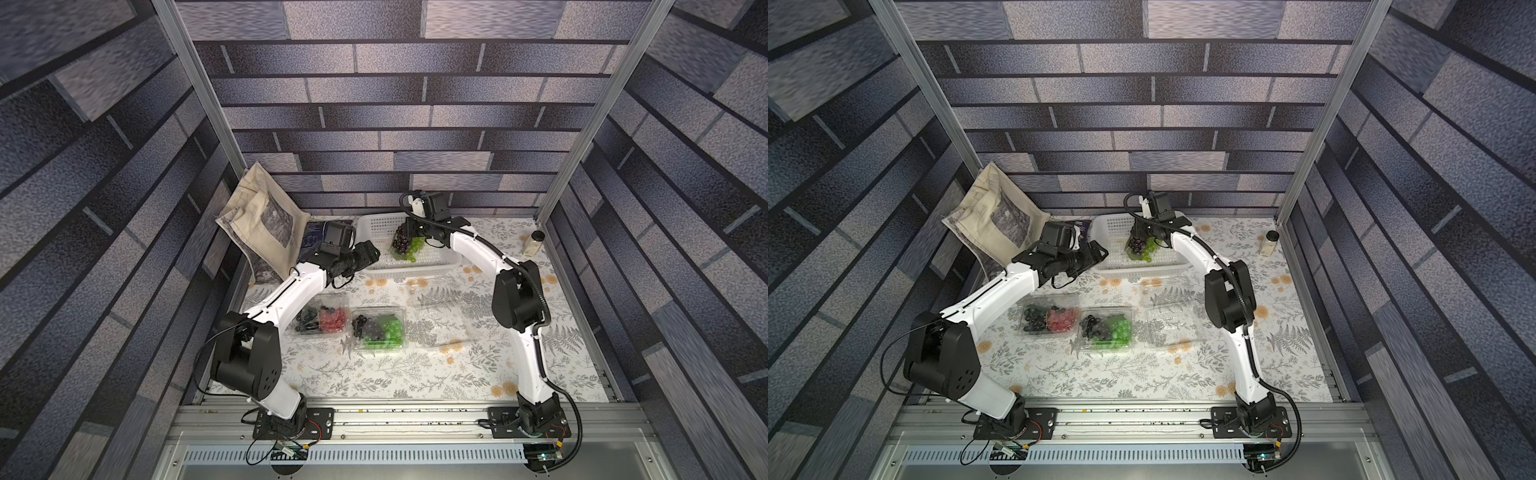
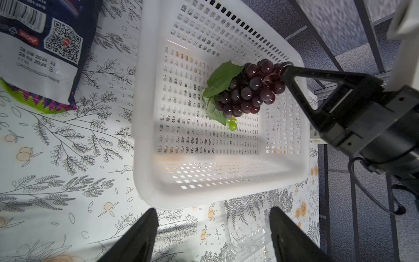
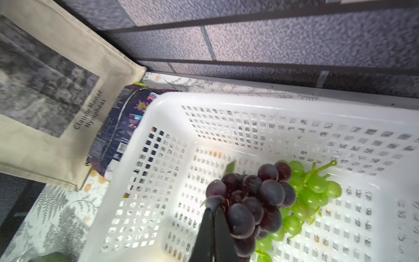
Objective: Pack grapes into containers
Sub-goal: Pick up the grape from the basket.
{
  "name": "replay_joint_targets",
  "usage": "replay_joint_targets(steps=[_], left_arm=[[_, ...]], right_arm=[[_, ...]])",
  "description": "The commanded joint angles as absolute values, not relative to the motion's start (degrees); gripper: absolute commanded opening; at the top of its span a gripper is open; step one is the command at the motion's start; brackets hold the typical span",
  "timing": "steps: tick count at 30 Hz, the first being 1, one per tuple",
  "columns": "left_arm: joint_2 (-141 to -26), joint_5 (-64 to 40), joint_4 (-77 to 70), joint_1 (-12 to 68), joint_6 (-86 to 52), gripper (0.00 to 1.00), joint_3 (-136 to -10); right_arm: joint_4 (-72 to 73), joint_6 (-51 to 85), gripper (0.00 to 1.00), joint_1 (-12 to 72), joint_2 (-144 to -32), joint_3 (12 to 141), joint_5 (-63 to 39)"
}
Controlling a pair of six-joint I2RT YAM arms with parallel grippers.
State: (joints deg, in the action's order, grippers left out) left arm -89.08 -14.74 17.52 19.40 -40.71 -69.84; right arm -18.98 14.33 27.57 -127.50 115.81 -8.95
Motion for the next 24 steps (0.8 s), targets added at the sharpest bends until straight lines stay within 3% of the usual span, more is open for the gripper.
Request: replay_joint_targets(steps=[1, 24], left_arm=[[-85.86, -13.91, 17.18, 20.31, -41.19, 0.8, -68.35], [-74.51, -11.0, 16.91, 25.64, -41.9, 0.81, -61.46]], right_arm=[[-17.3, 14.66, 0.0, 27.42, -123.03, 113.64, -9.71], [-19.4, 13.76, 0.0, 32.71, -90.38, 89.13, -2.75]])
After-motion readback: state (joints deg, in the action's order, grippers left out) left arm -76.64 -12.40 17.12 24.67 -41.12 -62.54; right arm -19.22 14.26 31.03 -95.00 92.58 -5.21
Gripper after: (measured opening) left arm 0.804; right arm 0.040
